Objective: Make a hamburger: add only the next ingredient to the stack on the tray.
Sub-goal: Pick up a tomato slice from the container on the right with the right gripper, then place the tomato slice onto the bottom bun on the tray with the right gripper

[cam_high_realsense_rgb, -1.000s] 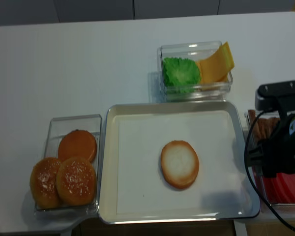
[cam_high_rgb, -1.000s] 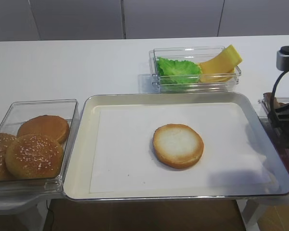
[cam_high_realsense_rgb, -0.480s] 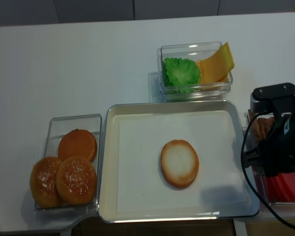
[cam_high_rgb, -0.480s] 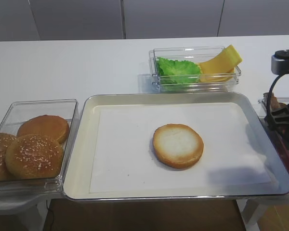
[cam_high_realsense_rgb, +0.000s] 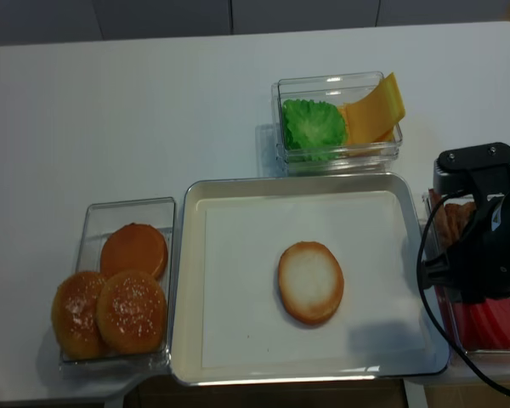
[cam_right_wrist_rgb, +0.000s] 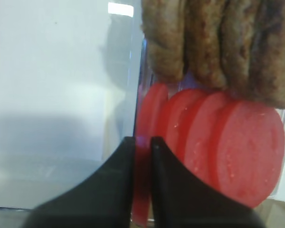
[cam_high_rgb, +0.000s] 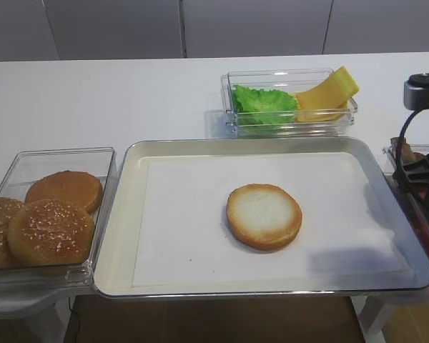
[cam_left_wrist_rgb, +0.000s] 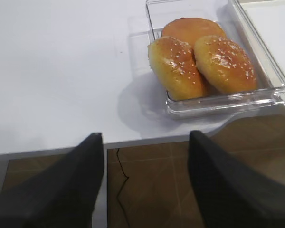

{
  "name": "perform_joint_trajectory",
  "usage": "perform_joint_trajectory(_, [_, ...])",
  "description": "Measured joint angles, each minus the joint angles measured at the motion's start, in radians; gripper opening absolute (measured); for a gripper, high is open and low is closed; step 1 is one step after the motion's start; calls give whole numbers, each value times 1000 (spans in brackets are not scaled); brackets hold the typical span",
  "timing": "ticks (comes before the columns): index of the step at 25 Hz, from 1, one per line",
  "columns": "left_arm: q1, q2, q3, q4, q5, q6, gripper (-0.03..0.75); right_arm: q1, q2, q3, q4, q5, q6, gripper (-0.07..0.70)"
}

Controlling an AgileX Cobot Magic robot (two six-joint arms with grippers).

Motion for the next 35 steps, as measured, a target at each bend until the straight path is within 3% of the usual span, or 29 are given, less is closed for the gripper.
perform_joint_trajectory(15, [0,0,0,0,0,0,422,0,-116,0,8,31,17,60])
perform_joint_trajectory(27, [0,0,0,0,0,0,422,0,-227,-205,23,200,23,58])
perform_joint_trajectory(31, [0,0,0,0,0,0,422,2,-227,-254,83,204,7,58])
perform_joint_trajectory(35, [0,0,0,0,0,0,422,73,-212,-272,57,179,18,58])
